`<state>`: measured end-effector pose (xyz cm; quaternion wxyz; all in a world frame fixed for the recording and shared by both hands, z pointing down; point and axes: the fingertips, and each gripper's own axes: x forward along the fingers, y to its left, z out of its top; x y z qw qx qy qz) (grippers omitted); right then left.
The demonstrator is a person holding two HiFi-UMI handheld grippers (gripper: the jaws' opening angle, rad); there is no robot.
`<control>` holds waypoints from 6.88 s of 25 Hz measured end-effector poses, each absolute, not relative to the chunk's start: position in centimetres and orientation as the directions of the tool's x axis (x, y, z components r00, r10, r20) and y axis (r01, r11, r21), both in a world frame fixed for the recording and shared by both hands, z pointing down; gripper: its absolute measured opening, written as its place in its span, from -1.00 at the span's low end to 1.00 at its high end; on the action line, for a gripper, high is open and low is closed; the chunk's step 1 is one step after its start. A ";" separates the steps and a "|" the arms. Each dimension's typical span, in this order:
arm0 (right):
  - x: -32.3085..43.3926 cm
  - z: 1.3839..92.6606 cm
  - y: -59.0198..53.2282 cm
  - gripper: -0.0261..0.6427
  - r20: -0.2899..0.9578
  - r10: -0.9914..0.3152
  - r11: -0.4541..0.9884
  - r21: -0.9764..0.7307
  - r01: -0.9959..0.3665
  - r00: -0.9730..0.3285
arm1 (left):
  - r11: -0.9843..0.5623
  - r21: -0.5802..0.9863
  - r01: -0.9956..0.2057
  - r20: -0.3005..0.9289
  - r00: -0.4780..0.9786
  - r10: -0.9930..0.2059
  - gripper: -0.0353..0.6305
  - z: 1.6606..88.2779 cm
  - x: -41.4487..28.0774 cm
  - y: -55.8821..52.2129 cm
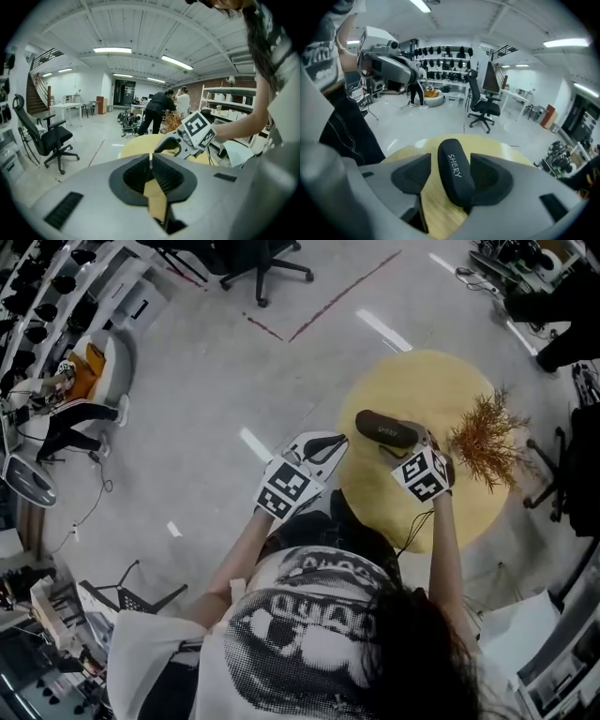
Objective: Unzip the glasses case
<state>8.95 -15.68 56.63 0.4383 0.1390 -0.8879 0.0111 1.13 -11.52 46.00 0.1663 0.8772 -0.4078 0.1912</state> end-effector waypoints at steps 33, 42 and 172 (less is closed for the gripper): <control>8.7 61.9 -16.7 -0.10 0.886 -0.090 0.991 0.032 -0.133 -0.455 | -0.997 -0.072 -0.008 0.850 0.522 -0.066 -0.57 62.7 1.6 -18.1; 8.5 62.0 -16.9 -0.09 0.903 -0.064 0.990 0.005 -0.138 -0.424 | -0.973 -0.084 0.216 0.853 0.520 0.042 -0.57 64.8 3.2 -18.7; 5.8 58.6 -19.7 -0.13 0.679 -0.673 -0.103 -0.479 -0.872 -0.293 | -0.930 0.270 -0.250 0.564 0.824 -0.057 -0.61 57.3 -4.2 -16.5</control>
